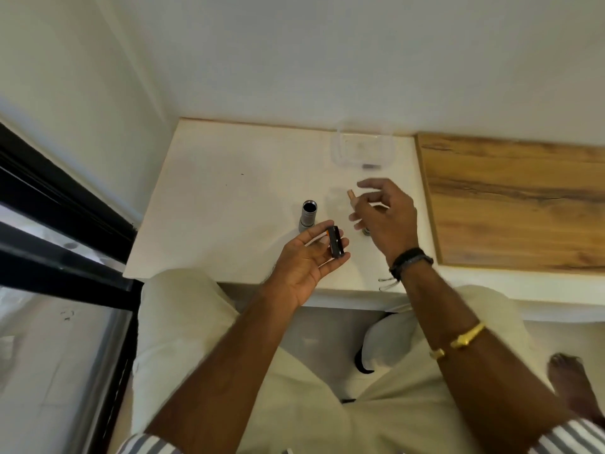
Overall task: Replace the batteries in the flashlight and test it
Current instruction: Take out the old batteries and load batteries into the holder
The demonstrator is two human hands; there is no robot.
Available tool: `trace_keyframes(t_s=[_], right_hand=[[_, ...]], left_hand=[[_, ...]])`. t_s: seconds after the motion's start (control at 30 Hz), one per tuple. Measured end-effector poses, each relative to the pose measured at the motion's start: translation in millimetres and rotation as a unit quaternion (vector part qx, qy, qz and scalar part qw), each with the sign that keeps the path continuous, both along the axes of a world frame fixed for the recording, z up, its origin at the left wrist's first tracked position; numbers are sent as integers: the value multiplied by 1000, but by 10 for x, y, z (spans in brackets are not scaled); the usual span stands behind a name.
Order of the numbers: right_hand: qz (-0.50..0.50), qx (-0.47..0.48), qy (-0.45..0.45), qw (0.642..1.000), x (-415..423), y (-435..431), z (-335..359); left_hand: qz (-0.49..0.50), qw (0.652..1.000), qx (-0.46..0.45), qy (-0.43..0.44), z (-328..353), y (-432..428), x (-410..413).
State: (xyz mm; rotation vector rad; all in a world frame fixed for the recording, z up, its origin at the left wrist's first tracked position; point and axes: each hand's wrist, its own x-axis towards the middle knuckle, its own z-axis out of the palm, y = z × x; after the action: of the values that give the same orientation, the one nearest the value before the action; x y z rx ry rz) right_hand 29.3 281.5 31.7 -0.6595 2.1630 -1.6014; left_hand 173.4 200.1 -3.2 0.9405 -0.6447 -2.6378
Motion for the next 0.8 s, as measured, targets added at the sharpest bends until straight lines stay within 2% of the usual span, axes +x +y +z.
trace_keyframes(t_s=[0.17, 0.33, 0.43, 0.57, 0.8], right_hand=[[-31, -41, -111, 992, 287, 408, -118], [-1, -44, -124, 991, 357, 477, -75], [48, -6, -50, 998, 403, 485, -49], [83, 52, 113, 989, 470, 505, -30], [98, 92, 216, 967, 551, 479, 44]], left_hand=[[2, 1000, -1, 4, 4, 13, 42], [-7, 999, -33, -6, -12, 44, 58], [-6, 998, -59, -19, -38, 58, 65], [4, 998, -66, -26, -58, 89, 70], [16, 998, -54, -23, -60, 85, 66]])
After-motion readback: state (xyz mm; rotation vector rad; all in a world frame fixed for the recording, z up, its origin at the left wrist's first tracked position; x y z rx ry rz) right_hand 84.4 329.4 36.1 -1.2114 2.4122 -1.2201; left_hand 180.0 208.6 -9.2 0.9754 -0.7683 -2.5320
